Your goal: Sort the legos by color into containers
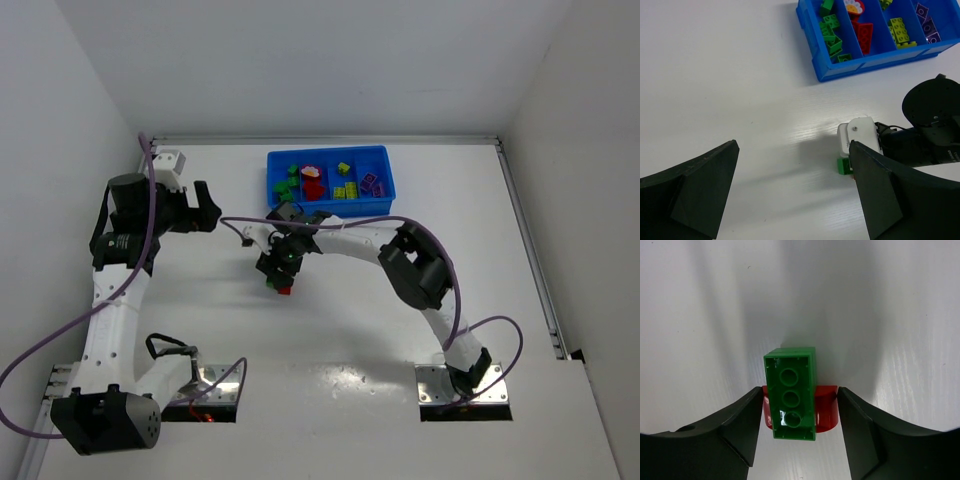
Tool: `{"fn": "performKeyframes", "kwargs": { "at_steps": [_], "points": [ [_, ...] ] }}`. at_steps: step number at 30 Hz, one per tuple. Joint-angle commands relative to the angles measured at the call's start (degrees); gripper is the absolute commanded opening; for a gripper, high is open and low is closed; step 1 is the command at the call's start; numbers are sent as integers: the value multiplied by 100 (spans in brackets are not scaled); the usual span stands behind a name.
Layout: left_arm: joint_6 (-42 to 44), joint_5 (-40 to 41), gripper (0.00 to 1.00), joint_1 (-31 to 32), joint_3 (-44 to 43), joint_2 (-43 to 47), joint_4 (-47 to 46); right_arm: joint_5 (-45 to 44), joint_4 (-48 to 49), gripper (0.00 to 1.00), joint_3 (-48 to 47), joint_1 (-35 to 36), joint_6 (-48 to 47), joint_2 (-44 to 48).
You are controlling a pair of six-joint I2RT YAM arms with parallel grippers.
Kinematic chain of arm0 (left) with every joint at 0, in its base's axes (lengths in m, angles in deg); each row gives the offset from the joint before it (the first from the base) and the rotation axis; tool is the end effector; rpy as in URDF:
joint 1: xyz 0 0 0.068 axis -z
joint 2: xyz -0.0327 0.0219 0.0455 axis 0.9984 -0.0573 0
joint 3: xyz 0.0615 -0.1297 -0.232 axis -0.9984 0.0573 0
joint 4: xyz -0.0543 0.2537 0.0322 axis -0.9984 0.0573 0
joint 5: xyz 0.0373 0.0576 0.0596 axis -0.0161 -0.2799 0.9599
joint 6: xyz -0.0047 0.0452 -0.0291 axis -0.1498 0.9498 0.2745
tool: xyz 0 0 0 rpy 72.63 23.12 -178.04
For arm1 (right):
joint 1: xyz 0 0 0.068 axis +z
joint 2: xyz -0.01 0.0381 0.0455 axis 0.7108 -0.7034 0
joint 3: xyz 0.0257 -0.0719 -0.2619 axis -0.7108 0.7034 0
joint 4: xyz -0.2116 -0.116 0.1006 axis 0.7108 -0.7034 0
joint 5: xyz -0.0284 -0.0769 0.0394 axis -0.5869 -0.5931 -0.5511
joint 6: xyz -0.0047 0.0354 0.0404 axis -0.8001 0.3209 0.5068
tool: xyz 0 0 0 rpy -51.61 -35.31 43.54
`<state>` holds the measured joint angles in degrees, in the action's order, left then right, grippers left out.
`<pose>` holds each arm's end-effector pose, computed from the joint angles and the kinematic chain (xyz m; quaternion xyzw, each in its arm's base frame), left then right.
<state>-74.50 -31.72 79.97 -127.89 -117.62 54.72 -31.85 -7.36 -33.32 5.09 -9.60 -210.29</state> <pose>0.2080 0.0122 0.3582 0.0006 0.8496 -0.1417 0.5080 0.2895 0.3695 0.1410 -0.5316 0.7911 0.2460 0.1761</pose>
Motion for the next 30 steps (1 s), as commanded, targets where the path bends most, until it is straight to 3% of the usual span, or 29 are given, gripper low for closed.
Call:
{"fn": "performKeyframes", "kwargs": {
  "at_steps": [1, 3, 6, 7, 10, 15, 21, 25, 30],
  "points": [
    [-79, -71, 99, -116, 11, 136, -169, -151, 143, 60, -105, 32, 28, 48],
    [-79, -71, 99, -117, 11, 136, -221, -151, 143, 56, -105, 85, -25, -4],
    [-79, -123, 99, -117, 72, 136, -221, -151, 143, 39, -53, 85, -77, -5],
    [-79, -124, 99, -117, 73, 136, -221, -151, 195, 28, -53, 85, -78, -5],
    [-79, -290, 99, -117, 195, 189, -221, -151, 196, 12, 61, 85, -78, 144],
    [-26, -1326, 99, -117, 451, 242, -283, 200, 196, 6, 439, -178, 168, 732],
    [-26, -3188, 96, -117, 1083, 294, -555, 1386, 494, 6, 1202, -1521, 1474, 1805],
    [140, -3270, 90, 479, 1198, 294, -608, 2028, 1214, 3, 1757, -2541, 2583, 2314],
    [-7, -3086, 87, 1428, 1145, -223, -722, 1680, 2154, 3, 2362, -2605, 3366, 2921]
  ]
}}
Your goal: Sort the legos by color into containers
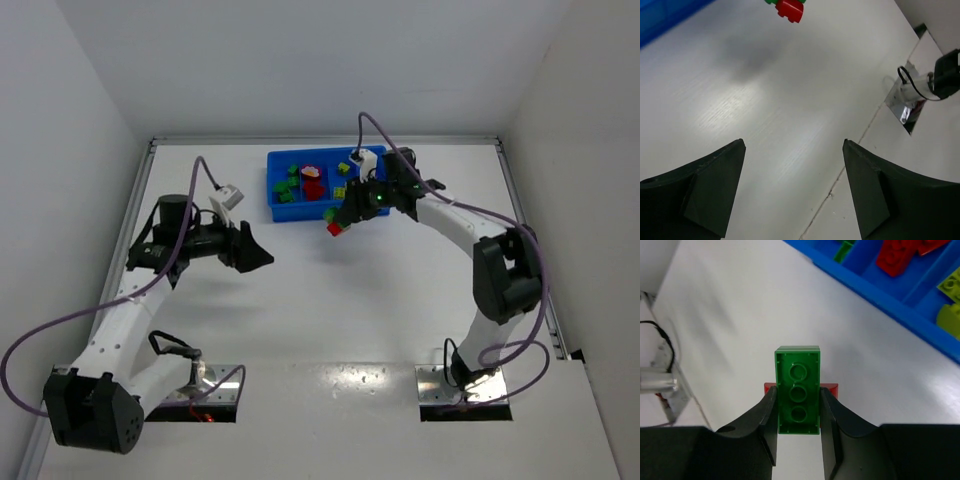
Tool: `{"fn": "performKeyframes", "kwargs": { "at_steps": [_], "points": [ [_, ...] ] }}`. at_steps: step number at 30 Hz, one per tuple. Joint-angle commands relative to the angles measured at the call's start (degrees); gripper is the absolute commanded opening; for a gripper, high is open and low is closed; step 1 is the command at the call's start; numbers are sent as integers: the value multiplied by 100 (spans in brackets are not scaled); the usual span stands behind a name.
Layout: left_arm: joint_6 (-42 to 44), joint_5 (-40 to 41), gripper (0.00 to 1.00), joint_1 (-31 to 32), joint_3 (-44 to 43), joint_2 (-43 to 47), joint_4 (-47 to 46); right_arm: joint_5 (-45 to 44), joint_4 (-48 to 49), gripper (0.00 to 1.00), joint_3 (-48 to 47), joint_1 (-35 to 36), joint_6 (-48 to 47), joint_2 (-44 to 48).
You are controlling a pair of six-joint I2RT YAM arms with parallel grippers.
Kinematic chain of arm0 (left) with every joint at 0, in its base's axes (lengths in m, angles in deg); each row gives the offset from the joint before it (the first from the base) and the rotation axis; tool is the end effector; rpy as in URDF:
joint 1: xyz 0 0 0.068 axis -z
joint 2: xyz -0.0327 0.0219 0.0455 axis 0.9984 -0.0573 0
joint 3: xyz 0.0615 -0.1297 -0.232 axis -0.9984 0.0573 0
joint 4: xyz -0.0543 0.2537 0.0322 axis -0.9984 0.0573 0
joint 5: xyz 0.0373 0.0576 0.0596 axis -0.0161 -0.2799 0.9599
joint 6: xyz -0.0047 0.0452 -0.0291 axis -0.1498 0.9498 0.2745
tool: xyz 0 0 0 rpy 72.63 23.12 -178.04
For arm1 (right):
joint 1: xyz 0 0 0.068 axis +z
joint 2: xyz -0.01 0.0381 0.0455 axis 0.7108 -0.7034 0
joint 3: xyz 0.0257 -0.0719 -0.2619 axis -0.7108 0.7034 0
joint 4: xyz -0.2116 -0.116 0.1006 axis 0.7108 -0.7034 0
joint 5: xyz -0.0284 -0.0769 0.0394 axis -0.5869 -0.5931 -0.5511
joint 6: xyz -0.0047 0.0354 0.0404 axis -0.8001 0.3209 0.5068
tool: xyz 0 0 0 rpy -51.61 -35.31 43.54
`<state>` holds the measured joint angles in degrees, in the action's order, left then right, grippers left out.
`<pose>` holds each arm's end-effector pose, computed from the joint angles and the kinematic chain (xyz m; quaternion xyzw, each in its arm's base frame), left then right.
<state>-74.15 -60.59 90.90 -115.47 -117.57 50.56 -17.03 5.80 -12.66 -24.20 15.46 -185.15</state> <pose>0.1998 -0.0416 0.2977 0.1817 0.8138 -0.4000 0.3805 0.3601 0.1611 0.2313 -0.1819 0.8634 0.3791 0.2787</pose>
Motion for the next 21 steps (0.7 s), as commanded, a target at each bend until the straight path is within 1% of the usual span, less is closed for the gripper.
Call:
{"fn": "performKeyframes", "kwargs": {
  "at_steps": [1, 2, 4, 6, 7, 10, 11, 14, 16, 21],
  "points": [
    [-104, -129, 84, 433, -97, -307, -359, 74, 979, 3, 386, 403, 1087, 652],
    [-183, -128, 84, 521, -157, -395, -429, -23, 1224, 3, 465, 499, 1185, 750],
    [-490, 82, 81, 863, -281, -631, -754, -269, 1315, 3, 527, 605, 1274, 891],
    [-701, 354, 81, 1162, -482, -816, -974, -480, 1095, 3, 466, 711, 1274, 892],
    [-885, 590, 81, 1459, -553, -1035, -1149, -542, 1095, 3, 414, 781, 1221, 944],
    [-1238, 838, 81, 1875, -729, -1379, -1467, -796, 901, 2, 299, 843, 1064, 944],
    [-1239, 952, 81, 1928, -790, -1597, -1528, -850, 841, 2, 299, 904, 1011, 944],
    [-1362, 1146, 81, 1981, -957, -1889, -1590, -955, 778, 2, 299, 957, 958, 997],
    [-1493, 1146, 81, 1981, -1045, -2143, -1643, -956, 726, 2, 299, 957, 896, 1059],
    [-1546, 1233, 81, 1981, -1248, -2443, -1643, -1008, 726, 2, 299, 1010, 896, 1111]
  ]
}}
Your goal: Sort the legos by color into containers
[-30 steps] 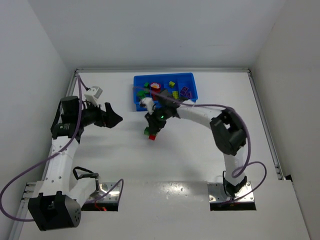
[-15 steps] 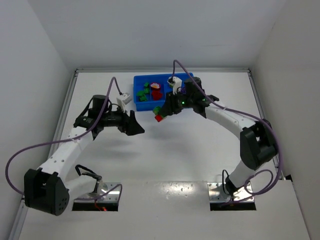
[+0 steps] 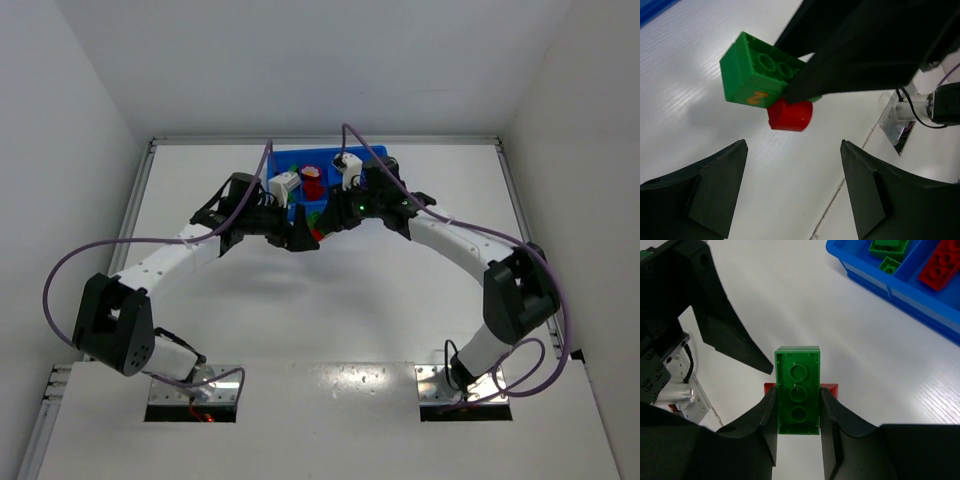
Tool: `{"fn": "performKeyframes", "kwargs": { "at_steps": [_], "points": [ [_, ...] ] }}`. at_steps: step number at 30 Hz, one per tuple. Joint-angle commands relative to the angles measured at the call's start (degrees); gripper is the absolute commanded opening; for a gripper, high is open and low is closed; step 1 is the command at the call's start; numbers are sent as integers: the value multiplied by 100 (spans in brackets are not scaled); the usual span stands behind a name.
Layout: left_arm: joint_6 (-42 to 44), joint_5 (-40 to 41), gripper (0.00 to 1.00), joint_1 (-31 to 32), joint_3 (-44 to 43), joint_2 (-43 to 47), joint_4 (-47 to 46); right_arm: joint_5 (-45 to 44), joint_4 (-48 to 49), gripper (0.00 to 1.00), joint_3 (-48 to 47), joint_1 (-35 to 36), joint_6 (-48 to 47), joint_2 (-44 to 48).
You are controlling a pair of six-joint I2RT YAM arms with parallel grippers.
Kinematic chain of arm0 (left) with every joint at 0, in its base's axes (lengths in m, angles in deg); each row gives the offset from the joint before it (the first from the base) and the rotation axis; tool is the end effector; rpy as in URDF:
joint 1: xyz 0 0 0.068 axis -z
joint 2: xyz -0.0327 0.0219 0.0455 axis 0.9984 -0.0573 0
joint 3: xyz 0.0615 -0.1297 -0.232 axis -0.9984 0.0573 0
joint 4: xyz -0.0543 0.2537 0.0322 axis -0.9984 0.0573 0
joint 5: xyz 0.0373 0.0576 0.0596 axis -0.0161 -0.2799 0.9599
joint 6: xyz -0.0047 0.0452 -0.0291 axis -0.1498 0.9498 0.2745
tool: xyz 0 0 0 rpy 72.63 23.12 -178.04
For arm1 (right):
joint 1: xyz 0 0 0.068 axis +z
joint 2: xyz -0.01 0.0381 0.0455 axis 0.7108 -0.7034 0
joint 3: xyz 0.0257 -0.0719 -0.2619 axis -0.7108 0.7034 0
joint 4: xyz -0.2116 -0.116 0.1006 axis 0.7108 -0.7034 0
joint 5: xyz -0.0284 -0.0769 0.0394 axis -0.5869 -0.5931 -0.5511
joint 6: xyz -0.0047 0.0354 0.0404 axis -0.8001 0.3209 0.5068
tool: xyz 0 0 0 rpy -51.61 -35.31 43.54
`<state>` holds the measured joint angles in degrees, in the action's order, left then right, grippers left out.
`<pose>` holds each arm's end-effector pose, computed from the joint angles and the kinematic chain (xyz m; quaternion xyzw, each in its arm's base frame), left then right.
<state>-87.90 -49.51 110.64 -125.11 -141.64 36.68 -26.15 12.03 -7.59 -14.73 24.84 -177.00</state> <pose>0.2703 -0.1439 0.2719 0.1837 0.8389 -0.4229 0.2891 0.3132 0.2033 0.2613 -0.1679 0.8495 0.3850 0.3192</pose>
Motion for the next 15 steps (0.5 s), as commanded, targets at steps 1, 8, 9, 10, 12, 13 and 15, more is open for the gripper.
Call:
{"fn": "performKeyframes", "kwargs": {
  "at_steps": [1, 8, 9, 10, 12, 13, 15],
  "points": [
    [-171, 187, 81, 7, -284, -37, -255, -97, 51, 2, -208, 63, -42, 348],
    [-224, 196, 77, -45, -503, -300, -483, 9, 50, 2, -261, 63, -42, 402],
    [-224, 136, 73, -46, -504, -301, -484, 9, 50, 2, -261, 63, -42, 402],
    [-276, 83, 72, -46, -556, -370, -484, 9, -2, 2, -261, 63, -42, 402],
    [-329, -109, 66, -106, -609, -441, -536, 9, -3, 2, -261, 63, -42, 454],
    [-390, -189, 64, -159, -609, -520, -606, 9, -3, 2, -261, 63, -42, 454],
    [-461, -409, 56, -229, -609, -582, -668, 9, -3, 1, -261, 63, -42, 454]
  ]
}}
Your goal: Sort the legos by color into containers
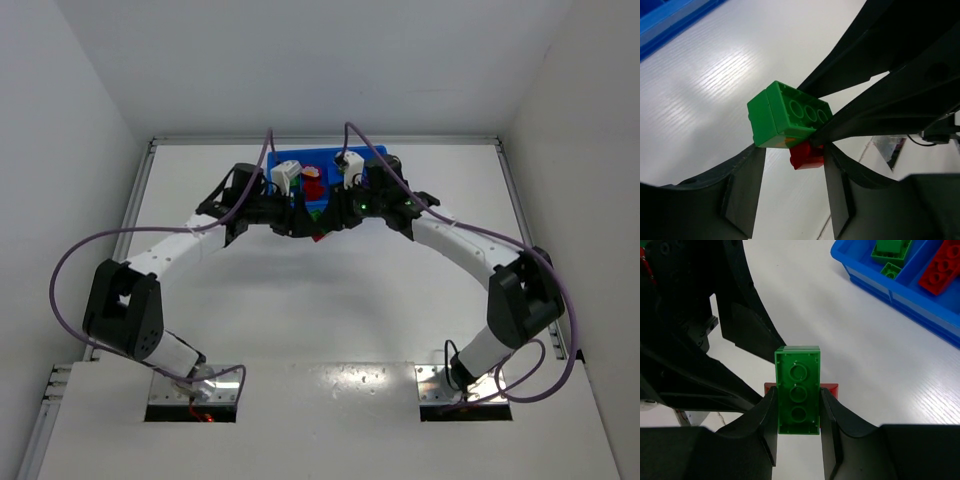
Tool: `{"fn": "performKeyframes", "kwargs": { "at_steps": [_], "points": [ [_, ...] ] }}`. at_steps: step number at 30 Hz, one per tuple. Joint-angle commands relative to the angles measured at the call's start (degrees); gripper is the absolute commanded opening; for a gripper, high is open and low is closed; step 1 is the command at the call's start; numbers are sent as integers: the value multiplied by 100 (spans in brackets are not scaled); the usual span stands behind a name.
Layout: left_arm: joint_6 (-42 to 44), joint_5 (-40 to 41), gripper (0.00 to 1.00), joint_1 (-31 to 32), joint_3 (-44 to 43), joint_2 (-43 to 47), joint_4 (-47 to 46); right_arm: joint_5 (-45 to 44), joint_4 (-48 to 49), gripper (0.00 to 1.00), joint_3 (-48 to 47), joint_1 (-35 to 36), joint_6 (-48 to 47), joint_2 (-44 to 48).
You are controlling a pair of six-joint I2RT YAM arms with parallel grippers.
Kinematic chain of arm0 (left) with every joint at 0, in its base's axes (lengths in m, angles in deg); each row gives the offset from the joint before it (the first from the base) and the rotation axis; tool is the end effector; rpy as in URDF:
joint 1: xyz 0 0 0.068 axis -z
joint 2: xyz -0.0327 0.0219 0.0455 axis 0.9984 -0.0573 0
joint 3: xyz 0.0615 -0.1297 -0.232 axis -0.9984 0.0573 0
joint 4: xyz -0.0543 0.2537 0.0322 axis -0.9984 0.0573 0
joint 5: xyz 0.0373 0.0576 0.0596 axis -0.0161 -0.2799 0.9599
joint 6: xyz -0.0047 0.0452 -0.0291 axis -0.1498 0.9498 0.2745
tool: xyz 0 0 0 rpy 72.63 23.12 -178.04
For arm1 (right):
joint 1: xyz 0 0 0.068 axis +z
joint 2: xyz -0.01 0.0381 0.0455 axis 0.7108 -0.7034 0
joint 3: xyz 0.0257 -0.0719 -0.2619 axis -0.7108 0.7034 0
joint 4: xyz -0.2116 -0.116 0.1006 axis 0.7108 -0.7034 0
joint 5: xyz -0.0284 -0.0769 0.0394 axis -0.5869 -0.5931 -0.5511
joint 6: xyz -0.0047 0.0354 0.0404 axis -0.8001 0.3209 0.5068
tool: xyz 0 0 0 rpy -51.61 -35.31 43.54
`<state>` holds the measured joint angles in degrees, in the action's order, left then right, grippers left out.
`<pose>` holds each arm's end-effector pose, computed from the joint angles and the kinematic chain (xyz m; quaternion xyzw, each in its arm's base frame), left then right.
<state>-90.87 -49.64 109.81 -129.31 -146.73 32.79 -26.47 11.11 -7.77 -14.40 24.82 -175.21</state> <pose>0.2959 -0.1501 0.2754 0.1637 0.8328 -0.4338 0.3025 0.3076 0.2022 0.2718 -0.1708 0.8453 0.3865 0.3269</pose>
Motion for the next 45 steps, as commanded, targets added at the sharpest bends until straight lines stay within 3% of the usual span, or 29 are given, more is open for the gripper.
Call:
{"fn": "performKeyframes", "kwargs": {
  "at_steps": [1, 8, 11, 16, 25, 32, 36, 41, 45],
  "points": [
    [-242, -466, 54, -147, -190, -125, -349, 41, 89, 1, -243, 31, -40, 275],
    [-665, -977, 43, -261, 12, -240, -806, -178, 89, 1, -480, 31, -92, 275],
    [-823, -1162, 33, -314, 126, -292, -974, -300, 37, 1, -542, 31, -162, 223],
    [-1042, -1293, 0, -314, 495, -240, -1246, -468, 36, 0, -665, -22, -277, 222],
    [-737, -1039, 0, -367, 952, 128, -1168, -723, -16, 0, -605, -268, -567, 398],
    [-68, -800, 46, -472, 796, 402, -702, 40, 159, 0, 274, -698, -742, 750],
    [205, -1230, 61, -534, 426, 271, -499, 1328, 352, 0, 485, -822, -796, 803],
    [389, -2152, 69, -534, 31, 42, -499, 3183, 703, 0, 617, -945, -191, 382],
    [451, -2611, 70, -534, -92, -99, -499, 3705, 1134, 0, 741, -945, 206, 179]
  ]
}}
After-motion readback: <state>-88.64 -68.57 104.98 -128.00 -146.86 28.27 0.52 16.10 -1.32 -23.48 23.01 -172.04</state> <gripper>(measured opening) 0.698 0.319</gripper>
